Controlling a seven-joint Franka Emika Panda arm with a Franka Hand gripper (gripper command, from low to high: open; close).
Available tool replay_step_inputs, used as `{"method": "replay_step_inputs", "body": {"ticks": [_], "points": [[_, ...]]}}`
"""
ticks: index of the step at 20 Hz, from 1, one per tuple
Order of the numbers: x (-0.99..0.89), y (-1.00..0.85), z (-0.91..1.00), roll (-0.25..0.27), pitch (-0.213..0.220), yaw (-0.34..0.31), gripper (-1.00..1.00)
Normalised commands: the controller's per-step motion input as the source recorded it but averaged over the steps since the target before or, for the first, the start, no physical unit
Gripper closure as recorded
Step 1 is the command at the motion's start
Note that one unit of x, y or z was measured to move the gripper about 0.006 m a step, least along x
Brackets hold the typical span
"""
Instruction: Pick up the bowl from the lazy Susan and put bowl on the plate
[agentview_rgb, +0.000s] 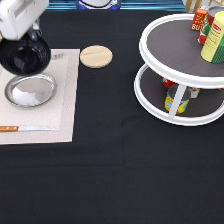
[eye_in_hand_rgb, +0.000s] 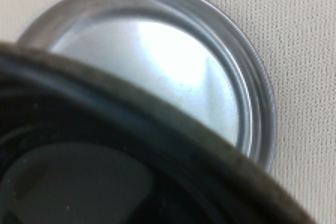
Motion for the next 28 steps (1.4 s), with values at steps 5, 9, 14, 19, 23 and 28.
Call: {"method": "replay_step_inputs", "body": {"ticks": [5,9,14,19,23,28], "points": [[0.25,-0.39,-0.32,0.027,0.256,-0.004,1.00],[0.01,-0.58,0.05,-0.005,0.159,-0.069,1.00],[0.30,-0.36,0.02,-0.011,0.147,-0.074,1.00],[0.73,0.15,-0.03,-0.046,0.213,0.011,1.00],[0.68,0.22,0.02,-0.050,0.242,0.026,1.00],[0.64,0.15,0.04,-0.035,0.259,0.021,1.00]]}}
